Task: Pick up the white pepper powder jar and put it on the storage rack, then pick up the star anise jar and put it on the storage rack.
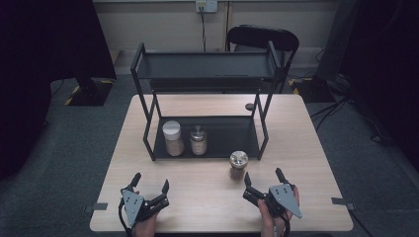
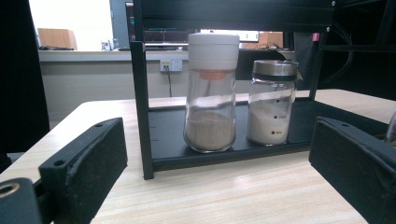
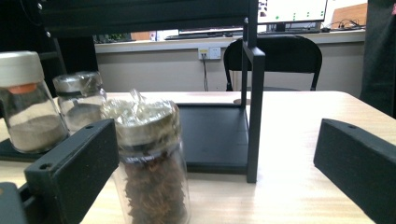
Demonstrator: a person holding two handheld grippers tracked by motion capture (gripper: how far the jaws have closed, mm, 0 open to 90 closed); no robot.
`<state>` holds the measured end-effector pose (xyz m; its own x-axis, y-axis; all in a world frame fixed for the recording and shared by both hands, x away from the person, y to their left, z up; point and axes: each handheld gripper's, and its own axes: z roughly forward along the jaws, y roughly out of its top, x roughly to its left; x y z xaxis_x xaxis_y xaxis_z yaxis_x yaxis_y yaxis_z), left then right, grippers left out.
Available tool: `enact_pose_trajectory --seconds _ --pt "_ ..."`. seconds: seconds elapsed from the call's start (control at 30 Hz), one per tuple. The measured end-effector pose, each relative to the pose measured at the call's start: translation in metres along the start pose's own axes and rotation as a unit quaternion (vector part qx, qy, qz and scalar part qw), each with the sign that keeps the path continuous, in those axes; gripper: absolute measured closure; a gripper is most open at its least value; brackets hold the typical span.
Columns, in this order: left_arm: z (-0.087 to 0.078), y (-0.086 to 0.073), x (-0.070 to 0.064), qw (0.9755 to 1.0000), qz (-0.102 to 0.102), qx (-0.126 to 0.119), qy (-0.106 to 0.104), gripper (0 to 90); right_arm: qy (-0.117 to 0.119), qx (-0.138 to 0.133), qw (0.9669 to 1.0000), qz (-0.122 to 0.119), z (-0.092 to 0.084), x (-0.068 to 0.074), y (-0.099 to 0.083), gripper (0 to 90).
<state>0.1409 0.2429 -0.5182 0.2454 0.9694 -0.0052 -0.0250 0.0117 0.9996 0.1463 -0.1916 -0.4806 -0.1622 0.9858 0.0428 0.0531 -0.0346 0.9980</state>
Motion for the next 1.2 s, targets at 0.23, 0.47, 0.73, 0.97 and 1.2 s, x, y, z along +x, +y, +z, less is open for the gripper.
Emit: enact_pose_trajectory --seconds 0.23,0.47,0.73,0.97,1.2 --pt "0.000 0.000 0.000 1.0000 0.000 0.000 0.000 3.5 -0.002 0.006 0.9998 -0.019 0.002 0.002 -0.010 0.0" --pt "0.000 0.000 0.000 1.0000 0.000 0.000 0.000 3.5 -0.004 0.005 0.9997 -0.024 0.006 0.001 -0.019 0.0" --pt "0.000 0.000 0.000 1.0000 0.000 0.000 0.000 3.5 0.006 0.002 0.9999 -0.013 0.007 -0.006 -0.021 0.0" --pt "0.000 0.000 0.000 1.0000 0.000 0.000 0.001 3.5 0.010 -0.028 0.9993 -0.024 0.004 -0.005 -0.032 0.0" --pt "0.000 0.000 0.000 1.0000 0.000 0.000 0.001 3.5 0.006 -0.036 0.9990 -0.025 0.003 -0.004 -0.035 0.0"
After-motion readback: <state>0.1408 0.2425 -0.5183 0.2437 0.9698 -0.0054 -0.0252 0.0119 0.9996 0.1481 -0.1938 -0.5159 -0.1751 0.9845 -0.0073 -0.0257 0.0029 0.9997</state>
